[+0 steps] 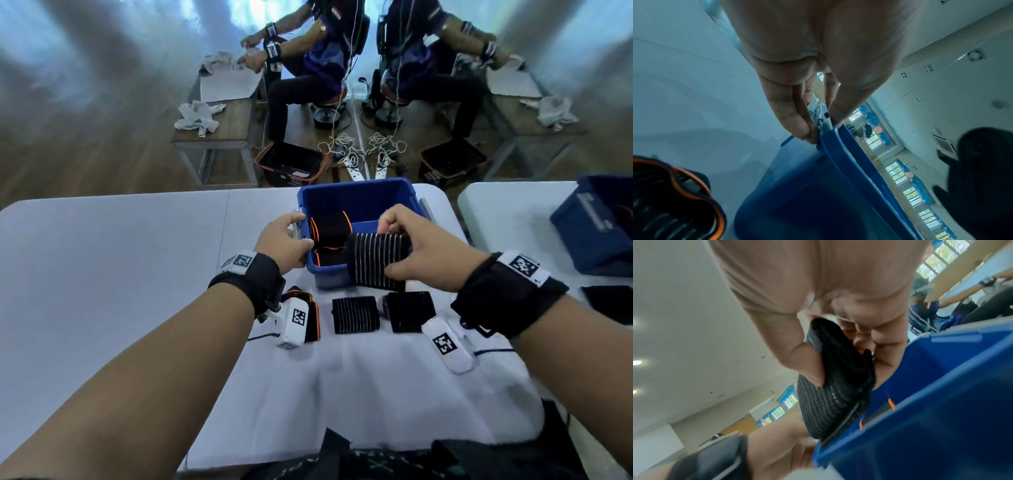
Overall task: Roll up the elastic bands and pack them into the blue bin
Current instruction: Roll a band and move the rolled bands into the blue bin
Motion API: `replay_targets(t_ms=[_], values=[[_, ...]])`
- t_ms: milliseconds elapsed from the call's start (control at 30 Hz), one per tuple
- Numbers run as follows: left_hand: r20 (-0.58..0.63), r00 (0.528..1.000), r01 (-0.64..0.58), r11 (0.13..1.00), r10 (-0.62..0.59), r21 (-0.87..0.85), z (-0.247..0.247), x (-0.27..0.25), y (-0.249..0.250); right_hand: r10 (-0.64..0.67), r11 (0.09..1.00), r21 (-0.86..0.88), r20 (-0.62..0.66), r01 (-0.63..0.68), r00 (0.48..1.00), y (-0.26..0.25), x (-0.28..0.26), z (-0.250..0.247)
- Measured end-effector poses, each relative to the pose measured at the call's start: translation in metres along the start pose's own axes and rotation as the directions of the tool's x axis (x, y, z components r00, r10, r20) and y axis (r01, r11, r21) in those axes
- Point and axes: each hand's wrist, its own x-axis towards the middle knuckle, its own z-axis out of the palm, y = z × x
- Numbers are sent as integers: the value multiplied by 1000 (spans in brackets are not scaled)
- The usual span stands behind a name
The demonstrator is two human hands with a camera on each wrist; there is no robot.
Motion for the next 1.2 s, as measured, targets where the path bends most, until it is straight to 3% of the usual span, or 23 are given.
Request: replay_targets(t_ms=[167, 267, 400, 767, 933, 1200], values=[[3, 1000, -7, 1000, 7, -11, -3, -7, -9, 38, 974, -220, -78, -55, 996, 5, 52, -31], [-14, 1000, -21, 999, 20, -37, -3, -9, -18, 176, 940, -295, -8, -171, 984, 3, 84, -35], [-23, 1000, -23, 994, 21, -102, -1, -10, -24, 340, 894, -354, 133, -276, 931, 16, 123, -25], [-28, 999, 24, 968, -32, -248, 2, -9, -34, 527, 739, -549, 111, -390, 843, 50, 182, -5], [-42, 999, 15, 976, -25, -216, 4, -8, -36, 517, 690, -644, 120, -330, 847, 50, 194, -4], [-25, 999, 19, 978, -24, -207, 4, -7, -43, 690, 500, -824, 192, -268, 697, 57, 216, 9]])
